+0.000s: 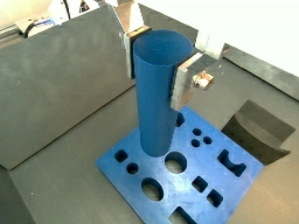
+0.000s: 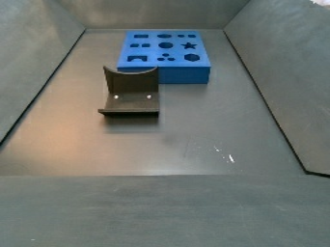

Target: Insert the round object.

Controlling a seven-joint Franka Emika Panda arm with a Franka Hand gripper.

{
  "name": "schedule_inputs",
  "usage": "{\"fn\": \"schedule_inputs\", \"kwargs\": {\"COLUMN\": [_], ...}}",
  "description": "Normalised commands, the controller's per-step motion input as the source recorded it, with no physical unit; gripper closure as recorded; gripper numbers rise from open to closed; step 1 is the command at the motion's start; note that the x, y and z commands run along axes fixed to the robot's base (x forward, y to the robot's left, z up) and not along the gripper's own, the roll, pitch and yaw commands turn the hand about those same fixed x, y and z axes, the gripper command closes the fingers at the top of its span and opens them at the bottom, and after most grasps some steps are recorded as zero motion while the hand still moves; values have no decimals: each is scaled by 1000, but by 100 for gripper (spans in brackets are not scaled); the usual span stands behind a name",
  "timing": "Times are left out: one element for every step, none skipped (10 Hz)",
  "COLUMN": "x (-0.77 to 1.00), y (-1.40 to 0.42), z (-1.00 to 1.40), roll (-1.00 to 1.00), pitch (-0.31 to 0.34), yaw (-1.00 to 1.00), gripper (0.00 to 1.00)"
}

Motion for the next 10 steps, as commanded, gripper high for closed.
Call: {"fn": "schedule_inputs", "kwargs": {"x": [369,383,480,446,0,-49,-97,-106,0,80], "y": [331,297,103,129,220,111,69,63,120,131], "z": [-963,-969,-857,-860,-531,-443,-423,-260,-157,-117], "roll": [71,64,0,31,144,77,0,0,-11,-29], "pitch": [-50,-53,-116,-116,0,-6,0,0,0,0], "yaw": [-91,-114,-200,-283,-143,-69,-57,-80,-14,0], "gripper": [100,100,100,100,100,100,100,100,100,100]}}
